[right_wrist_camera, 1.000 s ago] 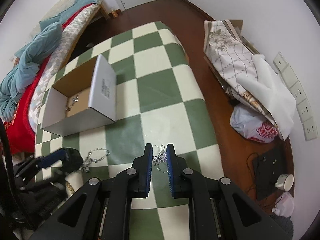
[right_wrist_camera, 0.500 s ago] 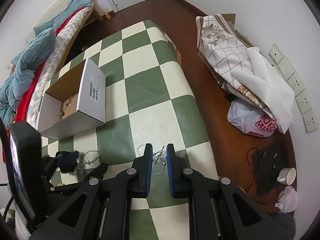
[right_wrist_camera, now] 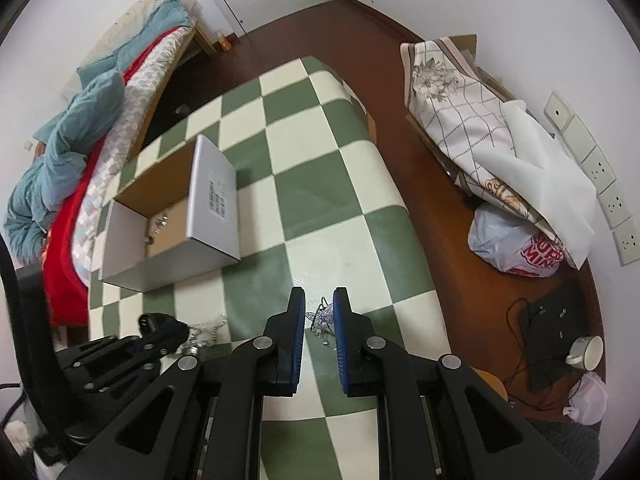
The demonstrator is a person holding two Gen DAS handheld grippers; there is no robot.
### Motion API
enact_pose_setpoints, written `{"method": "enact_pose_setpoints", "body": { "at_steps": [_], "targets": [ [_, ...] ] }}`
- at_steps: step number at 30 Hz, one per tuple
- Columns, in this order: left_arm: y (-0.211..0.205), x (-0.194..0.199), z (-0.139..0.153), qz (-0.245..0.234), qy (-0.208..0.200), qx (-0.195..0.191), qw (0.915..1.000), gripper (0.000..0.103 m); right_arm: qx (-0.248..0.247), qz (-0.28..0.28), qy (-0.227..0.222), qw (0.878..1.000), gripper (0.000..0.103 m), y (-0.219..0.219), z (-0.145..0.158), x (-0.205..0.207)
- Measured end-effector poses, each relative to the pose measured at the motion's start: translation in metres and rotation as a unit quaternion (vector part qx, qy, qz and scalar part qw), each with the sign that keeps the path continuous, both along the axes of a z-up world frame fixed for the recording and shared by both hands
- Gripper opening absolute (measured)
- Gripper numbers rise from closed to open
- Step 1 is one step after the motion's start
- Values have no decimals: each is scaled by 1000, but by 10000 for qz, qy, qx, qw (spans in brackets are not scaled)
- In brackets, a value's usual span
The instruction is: Organize jewelry
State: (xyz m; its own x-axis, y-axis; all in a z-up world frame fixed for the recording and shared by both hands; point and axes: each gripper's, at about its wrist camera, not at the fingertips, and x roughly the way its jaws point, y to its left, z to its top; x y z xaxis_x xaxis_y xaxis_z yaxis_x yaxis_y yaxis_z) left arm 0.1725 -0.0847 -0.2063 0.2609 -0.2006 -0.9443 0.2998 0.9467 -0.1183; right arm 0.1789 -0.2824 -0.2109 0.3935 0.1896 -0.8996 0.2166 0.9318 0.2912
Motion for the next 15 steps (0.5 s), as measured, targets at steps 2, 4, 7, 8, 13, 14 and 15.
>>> {"method": "enact_pose_setpoints", "body": {
  "at_steps": [2, 4, 7, 8, 13, 14, 15],
  "targets": [
    [7, -2, 13, 79, -94, -102, 9999, 0, 86, 9, -64, 9999, 14, 0, 7, 0],
    [14, -3, 26, 116, -160, -190, 9996, 0, 147, -15, -136, 9998, 14, -1, 14, -1],
    [20, -6, 50, 183, -366, -322, 9986, 0, 264, 11, -221, 9994, 14, -1, 26, -1],
    [20, -4, 56, 189, -416, -368, 9983, 0, 279, 30, -252, 9993, 14, 0, 30, -1],
    [12, 10, 60, -128, -261, -524, 9982, 1, 311, 106, -439, 9985, 14, 6, 52, -1],
    [8, 12, 51, -163, -129, -448, 9988, 2, 310, 122, -462, 9984, 14, 7, 55, 0],
    [4, 16, 33, -231, 185, -369, 9989, 3, 306, 123, -460, 9984, 14, 9, 56, 1]
  ]
}}
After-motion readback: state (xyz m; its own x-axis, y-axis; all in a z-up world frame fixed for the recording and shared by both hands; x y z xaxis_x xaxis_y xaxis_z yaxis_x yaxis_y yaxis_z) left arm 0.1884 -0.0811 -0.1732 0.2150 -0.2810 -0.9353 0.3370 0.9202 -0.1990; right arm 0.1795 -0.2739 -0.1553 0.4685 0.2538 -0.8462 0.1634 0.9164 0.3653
